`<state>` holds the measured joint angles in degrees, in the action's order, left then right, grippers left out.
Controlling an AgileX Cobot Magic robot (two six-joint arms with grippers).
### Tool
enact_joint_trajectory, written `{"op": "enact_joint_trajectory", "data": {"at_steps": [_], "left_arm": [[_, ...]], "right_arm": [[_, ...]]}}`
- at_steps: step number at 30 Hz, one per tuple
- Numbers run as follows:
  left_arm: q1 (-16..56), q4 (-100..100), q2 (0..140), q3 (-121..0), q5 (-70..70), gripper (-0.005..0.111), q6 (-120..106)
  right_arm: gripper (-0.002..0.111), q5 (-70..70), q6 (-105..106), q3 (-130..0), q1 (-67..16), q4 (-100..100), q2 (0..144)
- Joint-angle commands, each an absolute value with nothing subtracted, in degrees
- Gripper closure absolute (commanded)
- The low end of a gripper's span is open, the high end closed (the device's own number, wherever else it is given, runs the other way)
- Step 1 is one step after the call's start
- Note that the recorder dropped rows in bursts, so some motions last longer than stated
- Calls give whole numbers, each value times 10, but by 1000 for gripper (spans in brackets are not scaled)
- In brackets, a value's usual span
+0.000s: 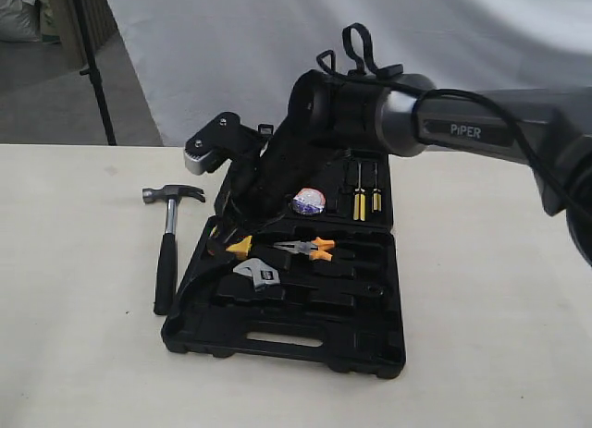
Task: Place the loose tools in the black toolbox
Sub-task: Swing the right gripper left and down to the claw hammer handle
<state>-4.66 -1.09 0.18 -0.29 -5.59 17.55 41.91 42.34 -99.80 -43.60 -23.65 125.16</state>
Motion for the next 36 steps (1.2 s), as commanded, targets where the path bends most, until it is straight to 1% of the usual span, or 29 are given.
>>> {"op": "enact_joint_trajectory", "data": {"at_steps": [1,3,5,6,7,10,11,12,15,17,18,24,30,32,35,36], "left_arm": [[-43,-7,0,-4,-51,106,178],[-43,-7,0,-4,-51,106,178],[-43,-7,0,-4,-51,106,178],[-43,-7,0,-4,-51,106,178],[-43,-7,0,-4,-51,106,178],[-43,-7,0,-4,-51,106,178],[-43,-7,0,-4,-51,106,178],[-43,-7,0,-4,-51,106,178],[-43,-7,0,-4,-51,106,178],[-43,-7,0,-4,-51,106,178],[-43,-7,0,-4,-51,106,178],[-43,-7,0,-4,-51,106,178],[-43,-7,0,-4,-51,106,178],[-43,-7,0,-4,-51,106,178],[-43,-7,0,-4,-51,106,178],[-43,-7,0,-4,-51,106,178]], "right_arm": [[108,324,334,-999,-464,-279,1270],[108,276,290,-1003,-486,-245,1284],[108,268,246,-1025,-507,-189,1300],[107,268,214,-1041,-519,-160,1312],[103,268,187,-1055,-530,-134,1324],[84,286,112,-1118,-555,-38,1366],[75,298,85,-1142,-561,-16,1383],[66,313,64,-1168,-562,0,1399],[45,371,43,-1246,-563,0,1443],[35,392,16,-1287,-558,0,1467],[33,399,8,-1308,-555,0,1479],[34,434,7,-1388,-546,0,1531],[35,453,4,-1395,-539,0,1553],[41,465,9,-1395,-539,0,1553],[62,474,15,-1395,-548,0,1553],[72,481,15,-1395,-551,-4,1553]]}}
